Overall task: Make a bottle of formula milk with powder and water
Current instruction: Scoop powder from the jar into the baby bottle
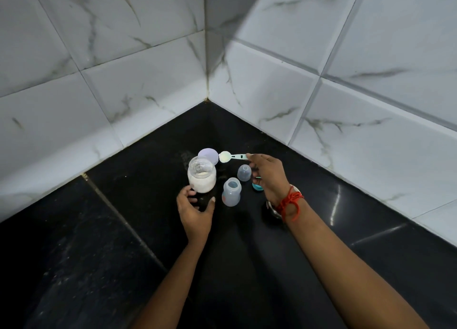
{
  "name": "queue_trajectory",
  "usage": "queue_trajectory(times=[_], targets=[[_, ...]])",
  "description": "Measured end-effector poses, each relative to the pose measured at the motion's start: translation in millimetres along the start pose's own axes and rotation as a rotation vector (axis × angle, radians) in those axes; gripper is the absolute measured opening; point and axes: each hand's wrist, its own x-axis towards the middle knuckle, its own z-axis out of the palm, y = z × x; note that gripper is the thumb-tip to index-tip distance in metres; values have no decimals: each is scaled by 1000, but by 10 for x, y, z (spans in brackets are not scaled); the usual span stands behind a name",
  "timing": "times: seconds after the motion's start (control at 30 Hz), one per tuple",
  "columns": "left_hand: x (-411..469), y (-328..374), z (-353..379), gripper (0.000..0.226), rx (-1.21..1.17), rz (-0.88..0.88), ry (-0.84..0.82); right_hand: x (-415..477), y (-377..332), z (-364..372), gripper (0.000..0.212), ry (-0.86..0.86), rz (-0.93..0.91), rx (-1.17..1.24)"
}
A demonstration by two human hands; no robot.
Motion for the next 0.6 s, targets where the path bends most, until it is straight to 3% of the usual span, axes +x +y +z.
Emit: queue_trajectory(times=[0.17, 0.3, 0.37, 0.43, 0.6], targets=[[-213, -20, 133, 75, 31, 33, -261, -110, 113, -89, 14, 28, 16, 26], [-122, 66, 300, 83, 54, 30, -367, -210, 137, -193, 14, 74, 7, 47], [-57, 91, 344, 70, 69, 39, -415, -251, 159, -241, 14, 88, 0, 47], [-22, 141, 334, 57, 80, 55, -443, -297, 176, -296, 13, 93, -10, 54], [30, 214, 255, 51, 36, 85, -385, -359, 178, -414, 16, 99, -57, 46]])
